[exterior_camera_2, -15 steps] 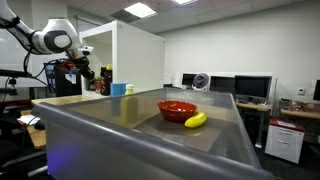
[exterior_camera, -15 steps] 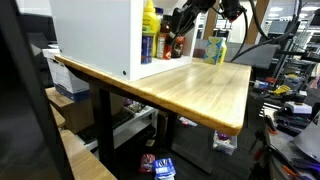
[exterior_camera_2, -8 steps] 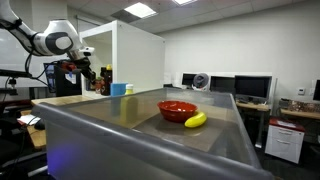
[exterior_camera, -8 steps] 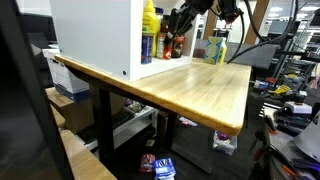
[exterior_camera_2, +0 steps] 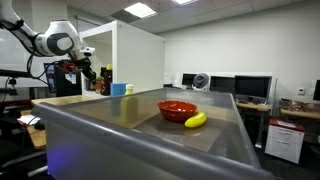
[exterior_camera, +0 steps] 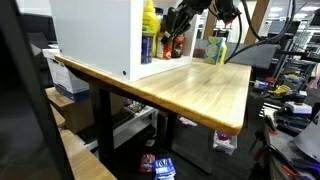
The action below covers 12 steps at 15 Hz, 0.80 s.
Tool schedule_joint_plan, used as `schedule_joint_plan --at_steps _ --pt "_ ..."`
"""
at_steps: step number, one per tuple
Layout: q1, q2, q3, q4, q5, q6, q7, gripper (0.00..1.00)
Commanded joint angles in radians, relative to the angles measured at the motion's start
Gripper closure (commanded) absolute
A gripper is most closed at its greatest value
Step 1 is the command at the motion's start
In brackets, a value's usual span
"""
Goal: Move the red can backwards
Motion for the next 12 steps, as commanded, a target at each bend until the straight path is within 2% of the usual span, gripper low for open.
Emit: schedule_joint_plan --at_steps 1,8,11,12 --pt "-0.024 0.029 0.024 0.023 -0.020 0.028 0.042 1.00" --pt "-0.023 0.056 0.041 0.050 -0.047 0.032 0.068 1.00" --pt "-0.033 0.054 0.052 0.055 -0.079 0.016 0.094 1.00" --pt "-0.054 0.035 0.063 0.048 -0.125 -0.006 0.132 1.00"
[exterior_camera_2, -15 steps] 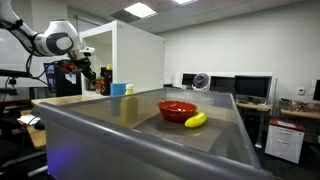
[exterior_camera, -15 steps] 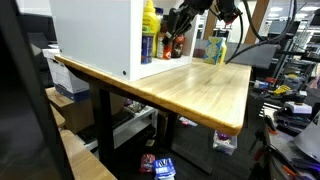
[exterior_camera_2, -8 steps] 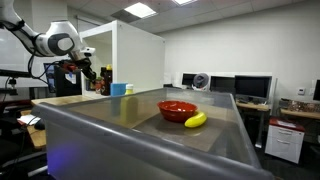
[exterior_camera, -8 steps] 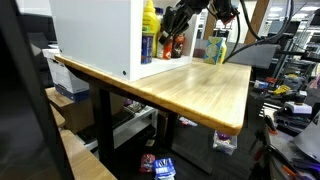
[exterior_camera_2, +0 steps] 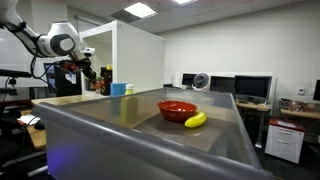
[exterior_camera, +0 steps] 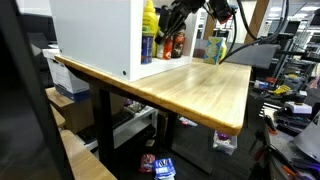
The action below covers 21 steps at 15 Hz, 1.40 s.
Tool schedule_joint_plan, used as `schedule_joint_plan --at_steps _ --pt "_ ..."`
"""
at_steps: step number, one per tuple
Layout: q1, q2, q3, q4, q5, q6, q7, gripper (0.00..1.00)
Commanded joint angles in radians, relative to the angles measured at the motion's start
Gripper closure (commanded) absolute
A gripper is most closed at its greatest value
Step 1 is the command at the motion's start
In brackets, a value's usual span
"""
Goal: Move the red can backwards
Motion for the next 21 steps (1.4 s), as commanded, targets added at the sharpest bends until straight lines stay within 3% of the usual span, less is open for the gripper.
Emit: schedule_joint_plan --at_steps 1,6,11,17,21 --pt "-0.054 -0.031 0.036 -0.005 -0.115 -0.044 0.106 1.00" --pt "-0.102 -0.110 0.058 -0.014 -0.257 -0.163 0.229 1.00" --pt "-0.037 -0.172 0.043 -0.009 -0.166 -0.330 0.156 1.00" --pt "0.009 -0.212 0.050 -0.005 -0.130 -0.421 0.154 1.00" --pt "-0.026 -0.219 0.091 0.009 -0.238 -0.508 0.173 1.00"
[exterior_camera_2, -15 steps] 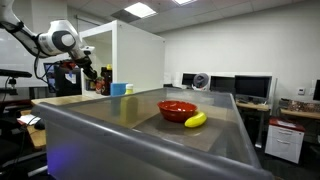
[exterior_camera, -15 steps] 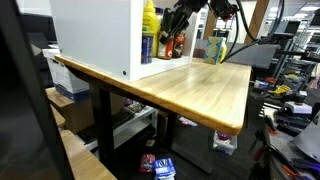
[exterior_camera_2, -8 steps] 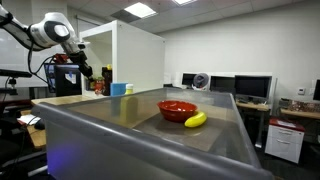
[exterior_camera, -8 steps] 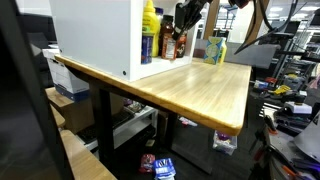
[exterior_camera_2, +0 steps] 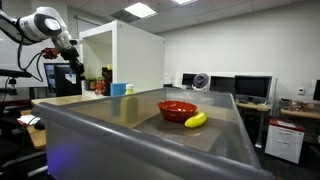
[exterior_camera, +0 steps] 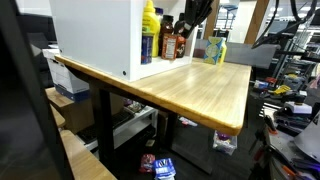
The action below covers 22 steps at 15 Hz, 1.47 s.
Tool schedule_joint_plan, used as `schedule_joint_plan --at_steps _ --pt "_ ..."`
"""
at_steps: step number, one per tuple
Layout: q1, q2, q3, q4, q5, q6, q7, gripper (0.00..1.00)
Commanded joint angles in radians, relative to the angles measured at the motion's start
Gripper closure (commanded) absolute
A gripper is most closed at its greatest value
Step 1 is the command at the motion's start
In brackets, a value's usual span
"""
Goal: Move the red can backwards
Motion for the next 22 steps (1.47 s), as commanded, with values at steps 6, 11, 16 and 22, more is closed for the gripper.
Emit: schedule_joint_plan --at_steps 6,11,16,22 --pt "-0.049 -0.007 0.062 0.014 -0.213 -0.125 0.002 1.00" --pt "-0.088 0.004 0.092 0.015 -0.354 -0.087 0.075 1.00" --pt "-0.109 0.025 0.100 0.029 -0.462 -0.101 0.157 1.00" --pt "-0.097 0.074 0.084 0.048 -0.522 -0.103 0.256 1.00"
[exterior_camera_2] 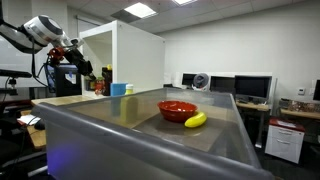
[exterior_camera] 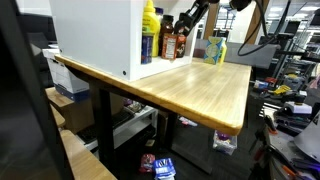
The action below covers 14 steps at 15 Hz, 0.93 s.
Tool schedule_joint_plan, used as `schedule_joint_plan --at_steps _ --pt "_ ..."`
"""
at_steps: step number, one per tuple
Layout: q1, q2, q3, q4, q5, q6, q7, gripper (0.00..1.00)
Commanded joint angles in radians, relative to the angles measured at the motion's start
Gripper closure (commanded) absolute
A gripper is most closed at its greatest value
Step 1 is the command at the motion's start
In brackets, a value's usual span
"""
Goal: Move the red can backwards
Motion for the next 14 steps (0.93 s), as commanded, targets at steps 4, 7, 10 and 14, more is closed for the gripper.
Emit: schedule_joint_plan --at_steps 4,7,10,14 --pt "0.010 0.076 -0.012 0.039 -0.044 -0.007 0.114 1.00" --pt "0.026 0.096 -0.022 0.047 -0.031 0.011 0.132 1.00" --pt "0.042 0.109 -0.034 0.048 -0.026 0.053 0.150 1.00" --pt "0.051 0.117 -0.053 0.047 -0.019 0.107 0.161 1.00"
